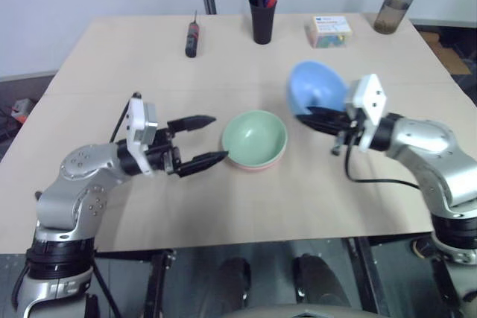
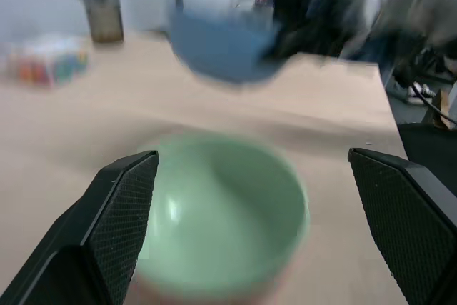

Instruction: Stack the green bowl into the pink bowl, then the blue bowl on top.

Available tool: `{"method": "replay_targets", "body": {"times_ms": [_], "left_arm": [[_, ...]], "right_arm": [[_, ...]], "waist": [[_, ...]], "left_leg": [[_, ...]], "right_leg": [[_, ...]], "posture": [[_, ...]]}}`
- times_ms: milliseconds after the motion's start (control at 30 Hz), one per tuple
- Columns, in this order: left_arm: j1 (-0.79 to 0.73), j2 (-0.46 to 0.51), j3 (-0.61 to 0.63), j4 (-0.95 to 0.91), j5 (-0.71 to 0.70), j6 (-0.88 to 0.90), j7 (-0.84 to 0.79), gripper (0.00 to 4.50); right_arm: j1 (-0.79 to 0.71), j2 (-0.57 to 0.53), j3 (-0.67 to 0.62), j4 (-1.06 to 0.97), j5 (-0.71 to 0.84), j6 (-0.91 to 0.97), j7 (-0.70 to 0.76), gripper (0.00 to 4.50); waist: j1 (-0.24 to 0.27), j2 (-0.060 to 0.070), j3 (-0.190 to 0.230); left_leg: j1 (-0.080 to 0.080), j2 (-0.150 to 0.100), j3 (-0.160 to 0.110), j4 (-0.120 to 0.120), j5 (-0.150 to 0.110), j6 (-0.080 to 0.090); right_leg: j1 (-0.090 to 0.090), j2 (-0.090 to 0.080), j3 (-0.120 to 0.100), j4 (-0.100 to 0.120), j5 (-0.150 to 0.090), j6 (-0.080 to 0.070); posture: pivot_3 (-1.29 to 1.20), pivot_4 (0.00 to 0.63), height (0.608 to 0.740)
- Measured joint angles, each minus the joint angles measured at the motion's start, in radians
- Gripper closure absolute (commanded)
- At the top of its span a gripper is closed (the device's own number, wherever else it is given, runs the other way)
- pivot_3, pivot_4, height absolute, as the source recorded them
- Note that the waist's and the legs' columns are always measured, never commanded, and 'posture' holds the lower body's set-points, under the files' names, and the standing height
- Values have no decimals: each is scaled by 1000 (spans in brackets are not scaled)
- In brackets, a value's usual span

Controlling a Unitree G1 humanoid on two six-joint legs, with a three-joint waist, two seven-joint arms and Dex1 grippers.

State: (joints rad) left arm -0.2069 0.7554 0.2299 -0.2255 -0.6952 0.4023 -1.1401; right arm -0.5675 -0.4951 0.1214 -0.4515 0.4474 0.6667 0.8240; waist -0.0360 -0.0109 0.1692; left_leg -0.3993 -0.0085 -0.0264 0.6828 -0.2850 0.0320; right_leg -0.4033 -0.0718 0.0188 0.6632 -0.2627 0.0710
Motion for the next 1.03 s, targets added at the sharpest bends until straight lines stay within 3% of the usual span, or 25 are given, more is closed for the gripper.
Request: {"method": "replay_targets", "body": {"times_ms": [100, 233, 267, 333, 467, 500, 800, 1033], "left_arm": [[13, 30, 37, -2, -8, 1, -12, 0], [90, 79, 93, -15, -32, 13, -53, 0], [93, 82, 102, -21, -37, 15, -59, 0], [95, 84, 107, -24, -39, 16, -62, 0], [154, 150, 186, -40, -74, 39, -123, 0], [155, 150, 189, -42, -76, 42, -124, 0], [197, 150, 187, -74, -30, 38, -83, 0], [244, 158, 156, -79, 46, 28, -57, 0]], "right_arm": [[-48, 49, 121, 7, -3, 10, 15, 4447], [-59, 27, 210, 114, -73, -13, 48, 4447], [-59, 22, 216, 123, -82, -14, 52, 3898], [-59, 22, 217, 124, -85, -16, 53, 3714], [-54, -12, 181, 116, -85, -19, 61, 2040], [-49, -15, 164, 102, -82, -19, 56, 2040], [266, -242, -251, -163, 76, 81, 20, 2040], [625, -370, -557, -151, 72, 40, 103, 2040]], "waist": [[15, 0, 0], [23, 0, 0], [23, 0, 0], [23, 0, 0], [19, 1, 1], [20, 1, 1], [27, 0, 1], [23, 0, 1]], "left_leg": [[0, -1, -1, 0, 2, -4], [-1, -3, -2, 0, 2, -4], [-1, -3, -2, 0, 2, -4], [-1, -2, -2, 0, 2, -4], [-1, -1, -1, -1, 2, -4], [-1, -1, -1, -1, 2, -4], [-1, -2, -2, -1, -1, 1], [1, -1, 1, -1, -1, 2]], "right_leg": [[0, -1, -1, -1, 0, 0], [0, -2, -2, -1, 0, 0], [0, -2, -2, -1, 0, 0], [0, -2, -2, -1, 0, 0], [-1, -1, -1, -1, 0, 0], [0, -1, -2, -1, 0, 0], [0, -2, -2, -2, 0, 0], [2, -1, 0, -2, 0, 0]], "posture": [[0, 150, 740], [0, 150, 740], [0, 150, 740], [0, 150, 740], [0, 150, 740], [0, 150, 740], [0, 150, 740], [0, 150, 740]]}}
